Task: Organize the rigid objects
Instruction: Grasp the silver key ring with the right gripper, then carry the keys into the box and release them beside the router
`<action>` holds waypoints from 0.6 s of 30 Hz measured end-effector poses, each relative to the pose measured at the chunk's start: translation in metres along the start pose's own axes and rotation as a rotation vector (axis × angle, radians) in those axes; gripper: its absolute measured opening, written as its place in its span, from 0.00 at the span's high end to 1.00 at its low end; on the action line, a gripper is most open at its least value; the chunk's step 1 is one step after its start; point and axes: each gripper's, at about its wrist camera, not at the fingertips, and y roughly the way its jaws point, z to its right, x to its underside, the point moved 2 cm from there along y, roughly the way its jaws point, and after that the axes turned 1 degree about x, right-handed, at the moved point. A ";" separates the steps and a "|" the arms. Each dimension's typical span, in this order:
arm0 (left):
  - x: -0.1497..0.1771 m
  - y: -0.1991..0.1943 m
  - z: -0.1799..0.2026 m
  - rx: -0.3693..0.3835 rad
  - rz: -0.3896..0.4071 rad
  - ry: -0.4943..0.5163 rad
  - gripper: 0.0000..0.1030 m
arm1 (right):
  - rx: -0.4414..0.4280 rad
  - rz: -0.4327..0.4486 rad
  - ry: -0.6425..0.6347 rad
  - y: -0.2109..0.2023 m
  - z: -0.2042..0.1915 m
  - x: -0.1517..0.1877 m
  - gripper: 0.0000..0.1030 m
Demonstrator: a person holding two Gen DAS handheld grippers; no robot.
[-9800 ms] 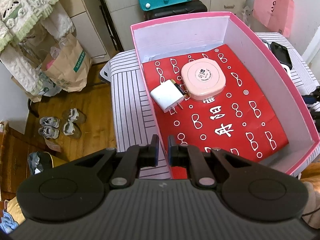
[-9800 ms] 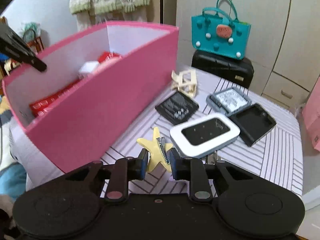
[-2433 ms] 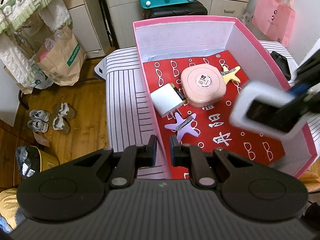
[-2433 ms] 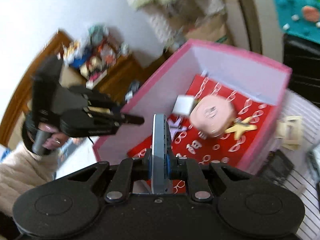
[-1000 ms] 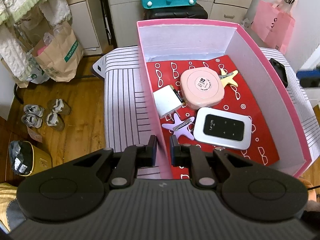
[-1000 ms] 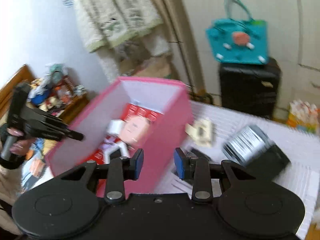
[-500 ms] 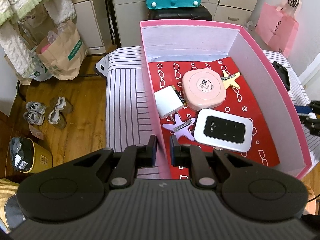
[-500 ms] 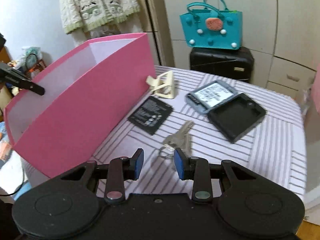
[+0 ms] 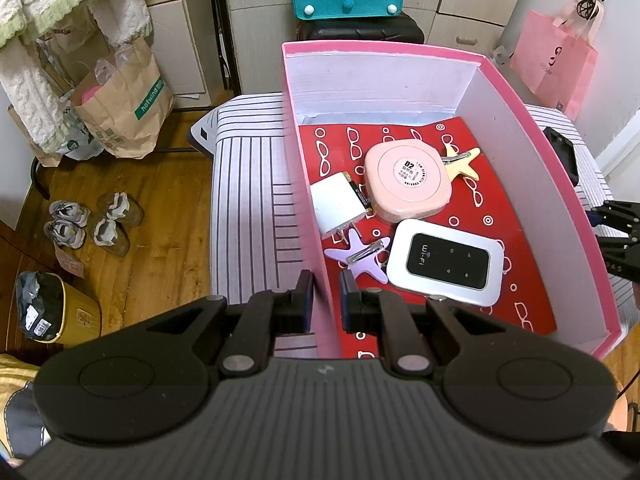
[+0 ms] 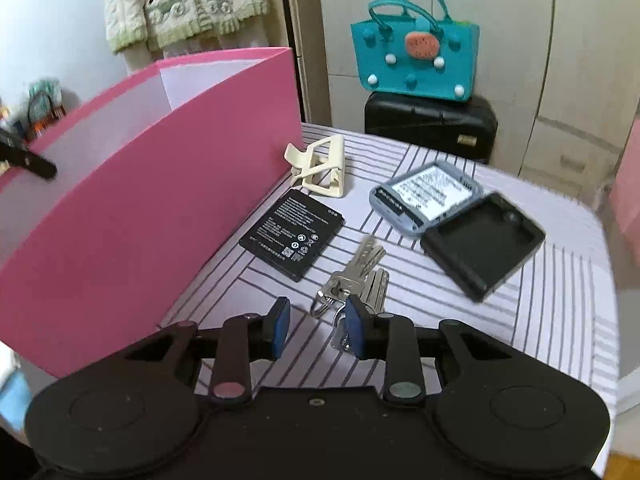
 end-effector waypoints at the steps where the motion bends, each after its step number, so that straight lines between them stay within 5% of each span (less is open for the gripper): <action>1: 0.000 0.000 0.000 0.000 0.000 0.002 0.88 | 0.029 0.002 -0.029 0.001 -0.005 0.000 0.66; 6: -0.001 0.002 0.003 -0.002 0.002 0.012 0.88 | 0.083 0.015 -0.077 0.003 -0.016 -0.002 0.68; 13: 0.002 0.002 0.008 -0.024 0.012 0.052 0.89 | 0.114 0.041 -0.084 0.003 -0.014 -0.006 0.97; 18: 0.001 0.000 0.009 -0.037 0.004 0.088 0.90 | 0.054 0.047 -0.041 0.001 -0.009 -0.015 0.97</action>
